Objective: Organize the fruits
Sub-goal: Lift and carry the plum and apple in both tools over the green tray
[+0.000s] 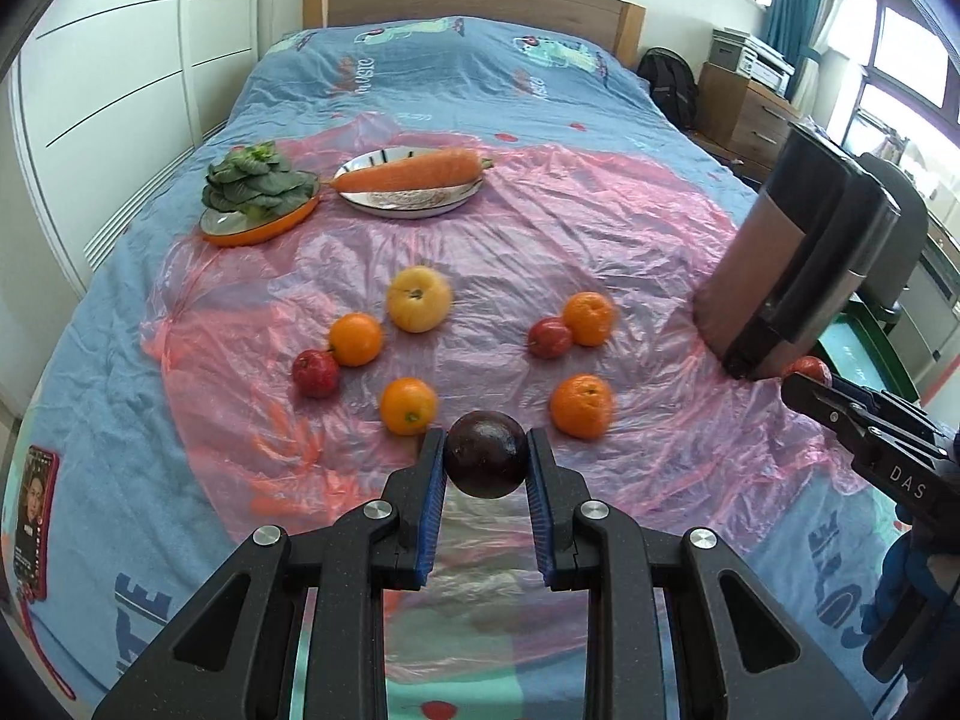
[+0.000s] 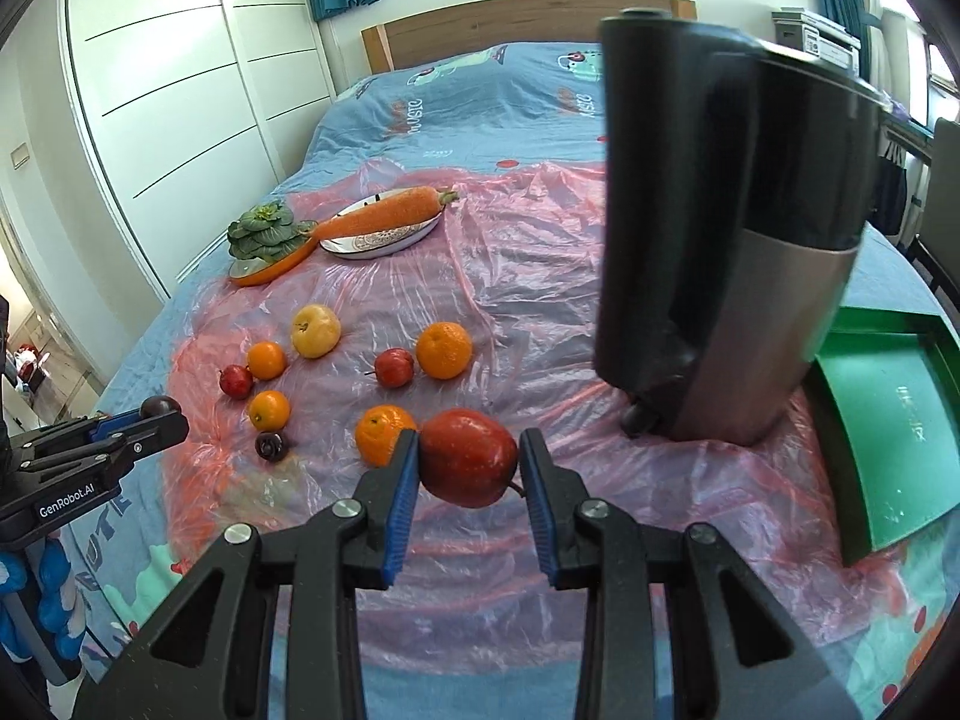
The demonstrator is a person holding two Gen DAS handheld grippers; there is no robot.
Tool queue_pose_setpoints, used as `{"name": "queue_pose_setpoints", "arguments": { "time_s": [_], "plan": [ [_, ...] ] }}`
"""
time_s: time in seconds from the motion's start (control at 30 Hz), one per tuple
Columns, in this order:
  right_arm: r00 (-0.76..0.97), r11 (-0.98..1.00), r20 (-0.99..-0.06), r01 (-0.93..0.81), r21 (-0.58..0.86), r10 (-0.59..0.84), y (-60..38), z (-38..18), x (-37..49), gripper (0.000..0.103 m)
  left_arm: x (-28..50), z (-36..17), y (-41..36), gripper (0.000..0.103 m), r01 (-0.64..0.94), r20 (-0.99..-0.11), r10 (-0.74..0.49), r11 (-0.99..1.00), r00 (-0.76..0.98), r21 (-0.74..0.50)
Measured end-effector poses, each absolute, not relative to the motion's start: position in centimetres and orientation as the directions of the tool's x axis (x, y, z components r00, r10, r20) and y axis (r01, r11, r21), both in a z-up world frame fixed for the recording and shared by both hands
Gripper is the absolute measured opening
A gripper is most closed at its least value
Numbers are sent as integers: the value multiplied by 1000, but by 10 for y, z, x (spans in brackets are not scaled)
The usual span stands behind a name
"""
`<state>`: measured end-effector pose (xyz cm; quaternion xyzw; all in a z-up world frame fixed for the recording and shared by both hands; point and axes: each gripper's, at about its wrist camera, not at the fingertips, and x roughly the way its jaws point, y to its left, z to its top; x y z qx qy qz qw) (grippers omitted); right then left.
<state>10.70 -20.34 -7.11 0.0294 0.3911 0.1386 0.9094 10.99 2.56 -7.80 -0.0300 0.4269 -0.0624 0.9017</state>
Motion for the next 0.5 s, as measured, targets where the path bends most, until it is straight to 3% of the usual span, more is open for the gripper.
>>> {"name": "queue_pose_setpoints", "arguments": {
  "time_s": [0.5],
  "plan": [
    [748, 990, -657, 9, 142, 88, -361, -39, 72, 20, 88, -27, -142, 22, 424, -735, -385, 894, 557, -147]
  ]
}}
